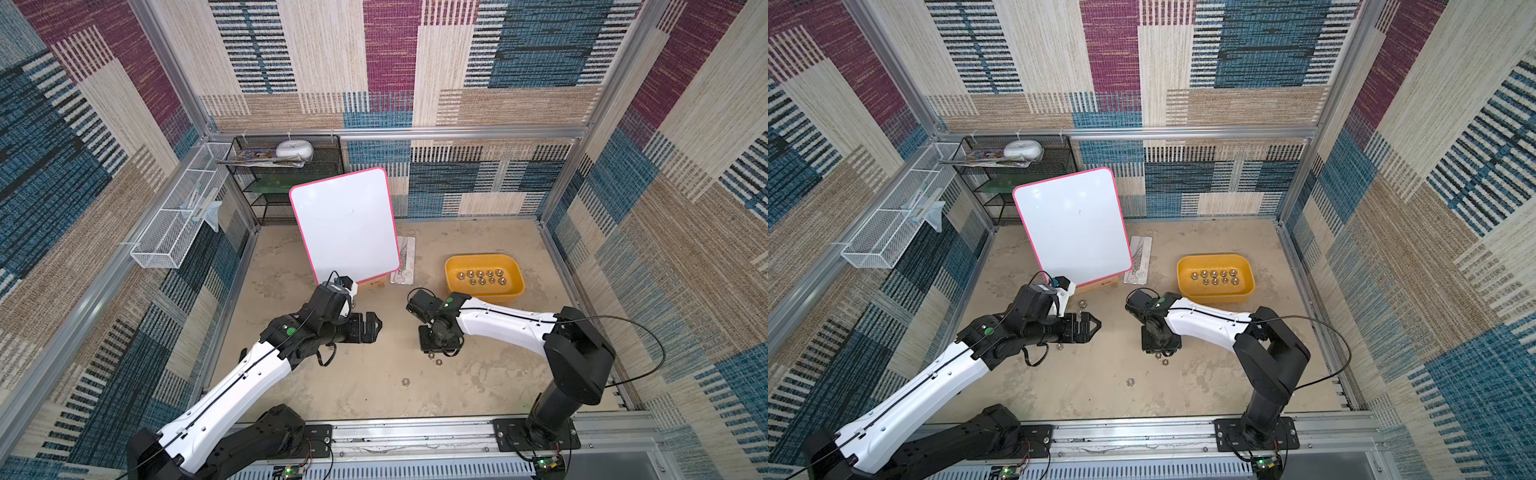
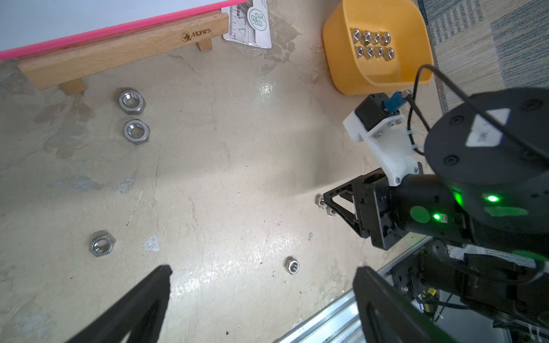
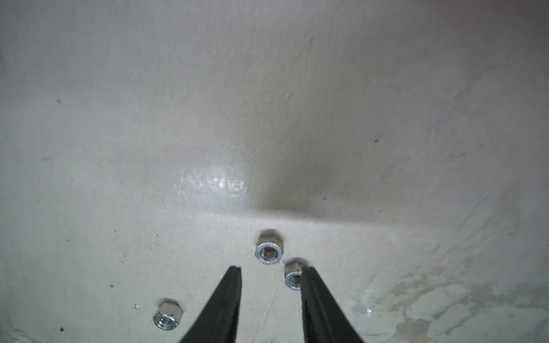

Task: Put the nuts on the desktop into the storage box
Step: Pick up the nut from the center of the board.

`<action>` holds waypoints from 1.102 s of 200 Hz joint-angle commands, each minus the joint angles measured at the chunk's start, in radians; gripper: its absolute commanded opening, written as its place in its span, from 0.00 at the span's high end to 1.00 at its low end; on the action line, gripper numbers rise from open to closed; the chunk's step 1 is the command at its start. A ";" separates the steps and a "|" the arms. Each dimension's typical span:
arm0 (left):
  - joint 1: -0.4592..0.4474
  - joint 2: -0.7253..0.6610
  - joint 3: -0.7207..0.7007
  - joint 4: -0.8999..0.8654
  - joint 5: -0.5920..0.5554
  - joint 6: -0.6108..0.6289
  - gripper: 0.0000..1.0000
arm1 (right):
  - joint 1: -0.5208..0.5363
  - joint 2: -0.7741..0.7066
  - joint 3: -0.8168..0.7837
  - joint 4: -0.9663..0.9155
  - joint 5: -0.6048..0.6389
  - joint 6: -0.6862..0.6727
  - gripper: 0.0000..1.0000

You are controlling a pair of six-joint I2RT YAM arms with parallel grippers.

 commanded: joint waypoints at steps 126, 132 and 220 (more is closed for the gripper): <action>0.001 -0.016 0.000 -0.018 -0.002 0.011 0.00 | 0.026 0.084 -0.018 0.059 -0.028 0.040 0.64; 0.001 -0.016 0.000 -0.017 -0.002 0.011 0.00 | 0.026 0.088 -0.018 0.061 -0.029 0.040 0.65; 0.001 -0.010 0.003 0.000 0.012 0.014 0.00 | 0.009 0.095 0.060 0.004 0.023 0.003 0.77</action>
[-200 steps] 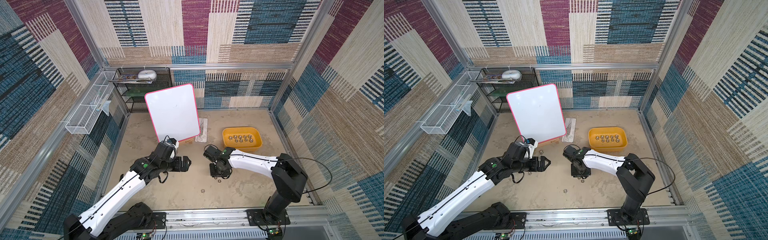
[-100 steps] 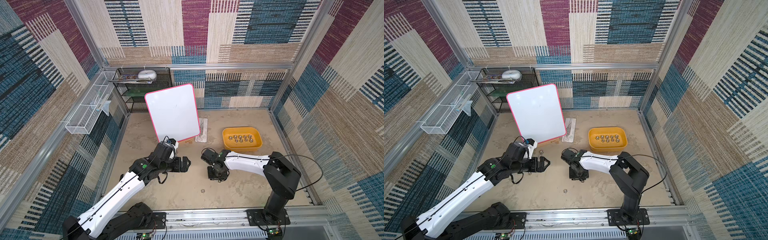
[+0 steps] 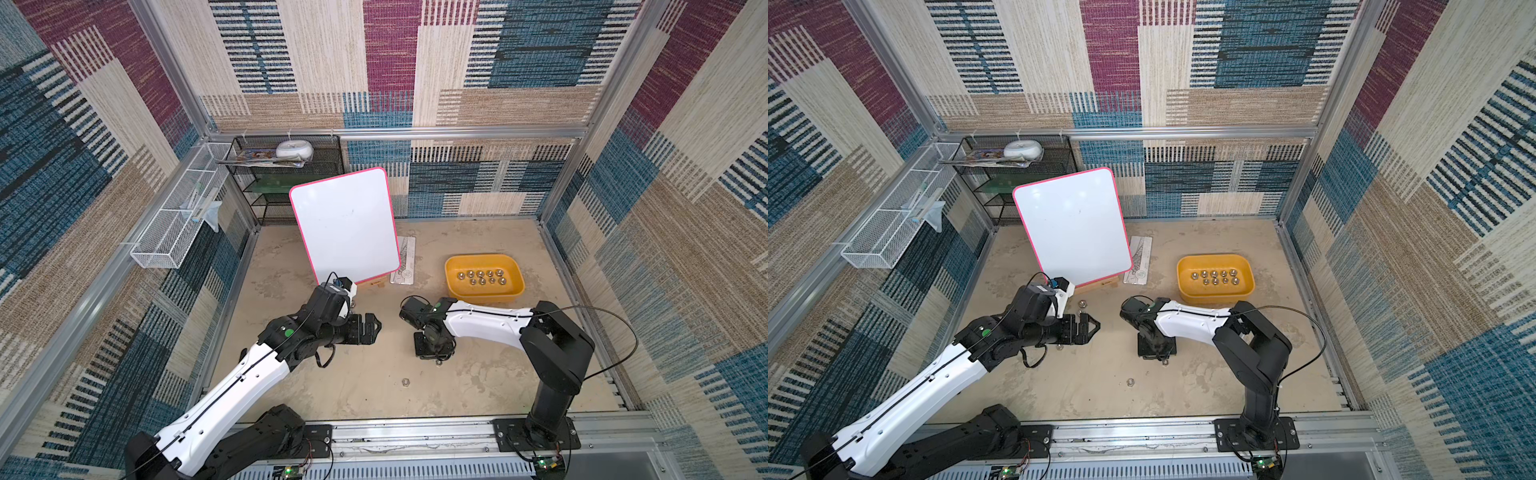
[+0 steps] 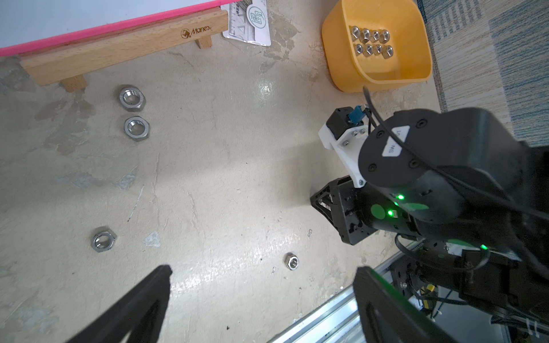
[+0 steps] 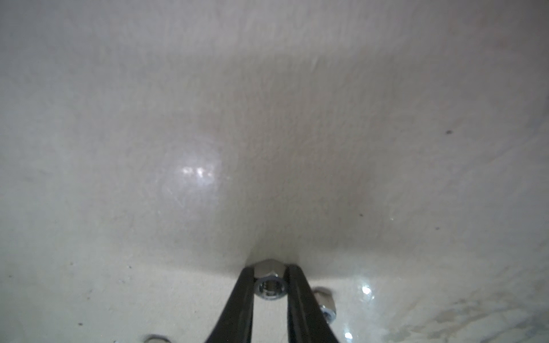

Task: Put the nuts on the desktop into the storage box
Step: Pick up the nut from the center of the board, then place the nut in the storage box.

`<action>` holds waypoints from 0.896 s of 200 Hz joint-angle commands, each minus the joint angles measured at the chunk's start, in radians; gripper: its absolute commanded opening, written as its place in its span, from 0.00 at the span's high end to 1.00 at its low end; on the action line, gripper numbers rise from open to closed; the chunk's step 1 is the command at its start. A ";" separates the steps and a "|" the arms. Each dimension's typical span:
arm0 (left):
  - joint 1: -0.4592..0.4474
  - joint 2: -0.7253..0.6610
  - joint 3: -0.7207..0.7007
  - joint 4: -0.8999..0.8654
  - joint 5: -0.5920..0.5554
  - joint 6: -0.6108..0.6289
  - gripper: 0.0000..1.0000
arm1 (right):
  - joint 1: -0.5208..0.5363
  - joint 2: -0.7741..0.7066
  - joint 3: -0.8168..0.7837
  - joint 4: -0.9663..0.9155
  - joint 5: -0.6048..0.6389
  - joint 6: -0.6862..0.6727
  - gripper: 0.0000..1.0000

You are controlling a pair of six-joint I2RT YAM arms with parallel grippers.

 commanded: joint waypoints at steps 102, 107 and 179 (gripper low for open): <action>0.001 0.122 0.084 0.066 0.037 0.023 0.00 | -0.289 -0.056 0.234 -0.110 0.120 -0.225 0.76; 0.001 0.132 0.090 0.071 0.040 0.024 0.00 | -0.310 -0.052 0.246 -0.112 0.123 -0.241 0.76; 0.002 0.289 0.205 0.100 0.047 0.049 0.00 | -0.529 0.078 0.389 -0.091 0.094 -0.397 0.75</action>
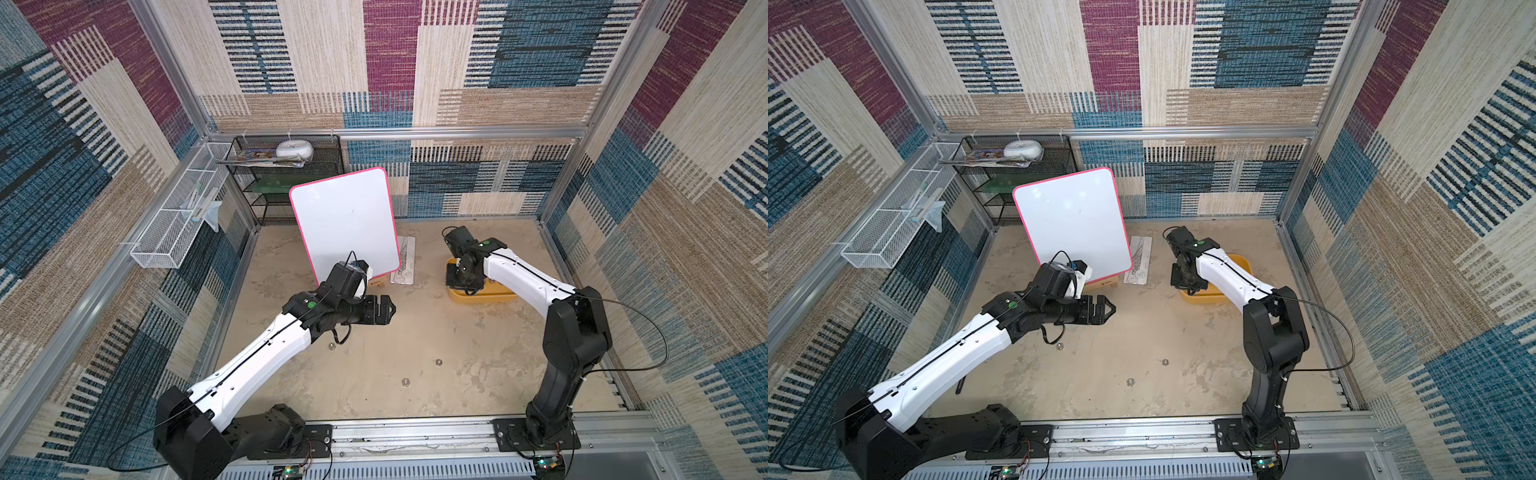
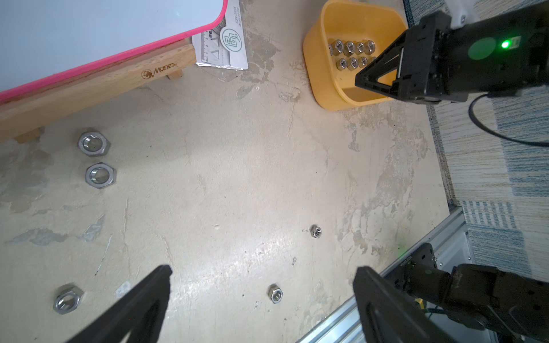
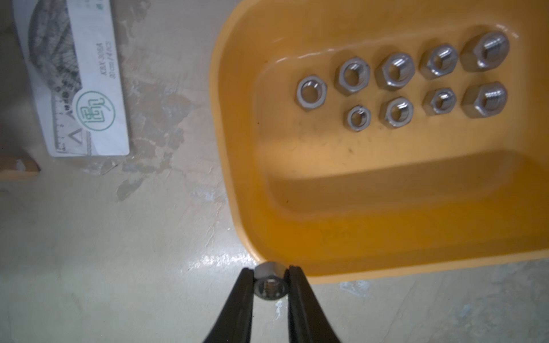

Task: Put the nuts on the desktop into the storage box
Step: Place the nut in the storage box.

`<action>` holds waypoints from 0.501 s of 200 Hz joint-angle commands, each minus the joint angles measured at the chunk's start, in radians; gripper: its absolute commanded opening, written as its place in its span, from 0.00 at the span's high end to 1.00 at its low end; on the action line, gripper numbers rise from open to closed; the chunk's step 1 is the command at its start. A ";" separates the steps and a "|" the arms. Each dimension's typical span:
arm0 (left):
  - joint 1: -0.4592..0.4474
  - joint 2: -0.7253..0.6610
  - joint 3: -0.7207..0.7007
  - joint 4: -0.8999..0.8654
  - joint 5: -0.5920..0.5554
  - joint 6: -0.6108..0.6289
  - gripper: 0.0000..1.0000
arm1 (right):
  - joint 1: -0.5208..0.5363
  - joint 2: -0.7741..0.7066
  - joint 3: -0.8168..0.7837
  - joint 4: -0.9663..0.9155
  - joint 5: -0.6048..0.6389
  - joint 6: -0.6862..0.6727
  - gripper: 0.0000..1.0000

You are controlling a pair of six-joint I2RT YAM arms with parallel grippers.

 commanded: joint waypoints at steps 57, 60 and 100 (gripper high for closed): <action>0.001 0.139 0.116 0.019 -0.008 0.046 0.00 | -0.114 0.151 0.084 0.024 -0.055 -0.129 0.75; 0.001 0.144 0.121 0.019 -0.009 0.046 0.00 | -0.116 0.157 0.087 0.024 -0.057 -0.130 0.75; 0.004 0.189 0.165 0.008 -0.014 0.059 0.00 | -0.131 0.224 0.123 0.026 -0.062 -0.149 0.75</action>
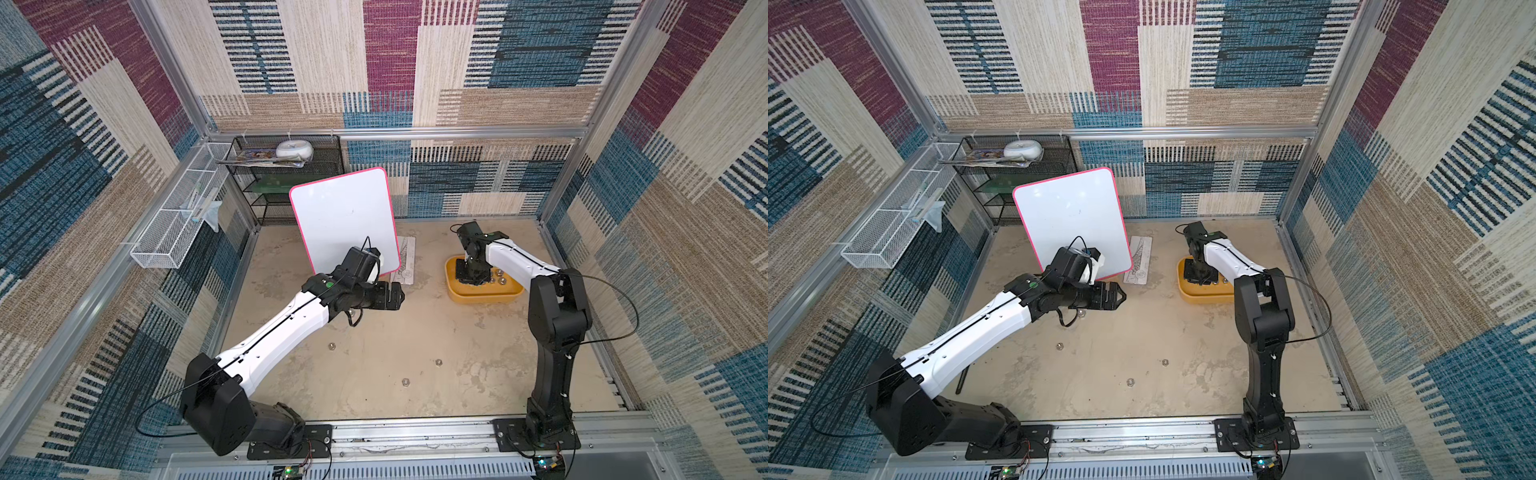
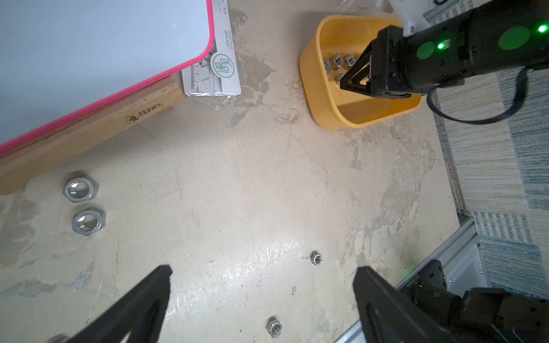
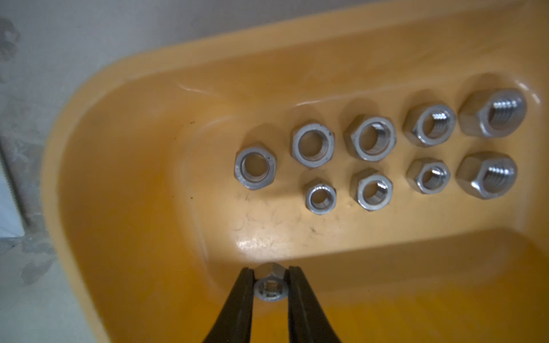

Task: Put the nuts on the desktop into the storage box
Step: Place the nut in the storage box.

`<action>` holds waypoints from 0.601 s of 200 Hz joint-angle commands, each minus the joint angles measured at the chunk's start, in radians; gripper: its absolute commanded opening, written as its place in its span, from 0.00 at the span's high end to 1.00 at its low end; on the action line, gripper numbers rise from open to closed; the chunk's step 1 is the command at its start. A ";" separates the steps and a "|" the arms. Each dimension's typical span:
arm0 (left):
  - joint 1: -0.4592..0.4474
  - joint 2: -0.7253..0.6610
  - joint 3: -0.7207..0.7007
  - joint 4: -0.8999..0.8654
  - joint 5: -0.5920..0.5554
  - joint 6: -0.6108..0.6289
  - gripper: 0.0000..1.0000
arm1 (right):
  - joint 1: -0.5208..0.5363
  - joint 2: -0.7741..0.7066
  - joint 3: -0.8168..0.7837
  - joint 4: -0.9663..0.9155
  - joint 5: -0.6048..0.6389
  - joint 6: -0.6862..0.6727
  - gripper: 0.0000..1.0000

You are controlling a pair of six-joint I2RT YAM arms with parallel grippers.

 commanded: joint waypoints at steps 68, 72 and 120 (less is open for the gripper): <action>0.018 0.046 0.039 -0.001 -0.001 0.023 0.00 | -0.029 0.081 0.036 0.009 -0.021 -0.043 0.75; 0.018 0.048 0.040 -0.001 -0.001 0.022 0.00 | -0.029 0.084 0.038 0.010 -0.022 -0.044 0.75; 0.026 0.055 0.041 -0.001 0.002 0.022 0.00 | -0.031 0.121 0.072 0.000 -0.016 -0.053 0.73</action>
